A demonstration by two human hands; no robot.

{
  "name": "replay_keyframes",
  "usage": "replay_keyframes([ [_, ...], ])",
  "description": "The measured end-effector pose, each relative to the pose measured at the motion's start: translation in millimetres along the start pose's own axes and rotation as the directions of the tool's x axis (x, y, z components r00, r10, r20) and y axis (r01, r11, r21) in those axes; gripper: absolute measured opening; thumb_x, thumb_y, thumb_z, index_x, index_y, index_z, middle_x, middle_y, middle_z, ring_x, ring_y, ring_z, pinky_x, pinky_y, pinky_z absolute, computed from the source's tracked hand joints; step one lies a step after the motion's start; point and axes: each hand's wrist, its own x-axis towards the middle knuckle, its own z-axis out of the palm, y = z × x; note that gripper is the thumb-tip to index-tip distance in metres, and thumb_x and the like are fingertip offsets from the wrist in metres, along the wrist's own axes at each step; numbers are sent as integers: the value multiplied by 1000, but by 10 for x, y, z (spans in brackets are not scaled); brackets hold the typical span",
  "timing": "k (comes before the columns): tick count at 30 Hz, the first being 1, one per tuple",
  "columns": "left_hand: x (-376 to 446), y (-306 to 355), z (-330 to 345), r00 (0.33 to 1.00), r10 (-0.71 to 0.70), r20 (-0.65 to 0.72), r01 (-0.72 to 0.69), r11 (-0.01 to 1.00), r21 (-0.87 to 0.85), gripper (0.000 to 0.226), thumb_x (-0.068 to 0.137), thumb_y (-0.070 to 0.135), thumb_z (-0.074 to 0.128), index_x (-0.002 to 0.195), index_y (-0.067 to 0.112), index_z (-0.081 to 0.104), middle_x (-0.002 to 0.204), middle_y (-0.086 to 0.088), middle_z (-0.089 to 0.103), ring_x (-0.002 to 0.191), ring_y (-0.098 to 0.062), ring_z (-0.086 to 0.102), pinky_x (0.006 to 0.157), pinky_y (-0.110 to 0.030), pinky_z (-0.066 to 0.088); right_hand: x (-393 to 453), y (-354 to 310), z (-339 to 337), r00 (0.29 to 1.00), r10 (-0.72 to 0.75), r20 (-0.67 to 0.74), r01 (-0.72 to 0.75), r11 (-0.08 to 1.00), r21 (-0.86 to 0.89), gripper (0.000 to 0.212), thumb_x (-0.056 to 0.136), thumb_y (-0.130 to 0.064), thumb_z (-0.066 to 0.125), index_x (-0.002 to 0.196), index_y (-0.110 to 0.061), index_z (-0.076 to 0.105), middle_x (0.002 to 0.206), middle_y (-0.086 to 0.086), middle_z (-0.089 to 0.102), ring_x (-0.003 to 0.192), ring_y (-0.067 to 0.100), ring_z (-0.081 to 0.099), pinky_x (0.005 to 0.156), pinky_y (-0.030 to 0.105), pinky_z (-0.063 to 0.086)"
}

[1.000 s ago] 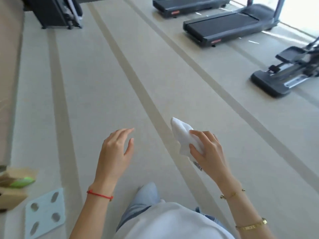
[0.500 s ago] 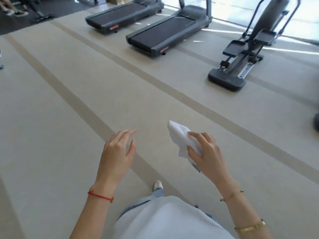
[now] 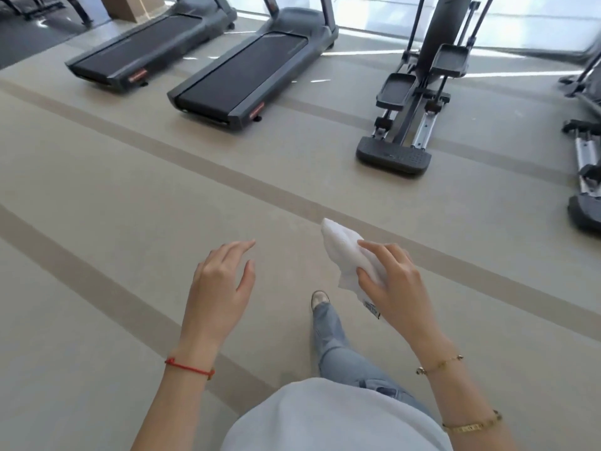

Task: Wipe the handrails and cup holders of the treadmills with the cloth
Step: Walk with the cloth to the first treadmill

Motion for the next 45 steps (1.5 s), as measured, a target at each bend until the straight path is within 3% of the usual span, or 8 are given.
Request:
replay_keyframes([
  [11,2903,-167,418,997,-50,-55,48,999,-26,32,95,14,57,127,14,61,123,-4,64,116,-22,57,102,-43,45,3113,429,207,996,-64,66,66,998,-18,35,88,-18,66,123,-20,62,107,0,57,99,17,53,77,20,37],
  [22,5405,-784,1026,998,-61,-31,60,998,-22,32,94,11,58,126,13,62,121,-5,64,114,-24,58,100,-43,46,5537,891,925,996,-35,76,35,999,8,34,87,-19,68,121,-22,62,106,-3,57,98,12,50,77,17,36],
  [29,7441,-1083,1164,999,4,-39,-6,999,-33,33,96,16,55,128,16,61,124,0,63,117,-18,56,100,-42,46,7453,988,1215,999,-19,29,20,1000,-11,35,87,-17,68,122,-19,62,106,0,57,98,18,50,84,25,40],
  [35,8997,-1194,1352,997,73,-7,-73,996,-51,33,96,14,55,128,14,61,124,-1,63,118,-19,56,100,-47,46,8855,1092,1324,1000,14,-27,-14,1000,-18,35,88,-20,67,123,-20,61,106,-1,57,101,17,51,84,20,36],
  [45,11214,-1287,2182,991,132,33,-129,989,-69,31,97,16,54,127,15,61,123,2,64,117,-17,57,100,-46,46,10889,1889,1651,998,67,-6,-67,997,-25,34,88,-21,67,122,-19,63,108,-1,58,102,16,51,84,20,37],
])
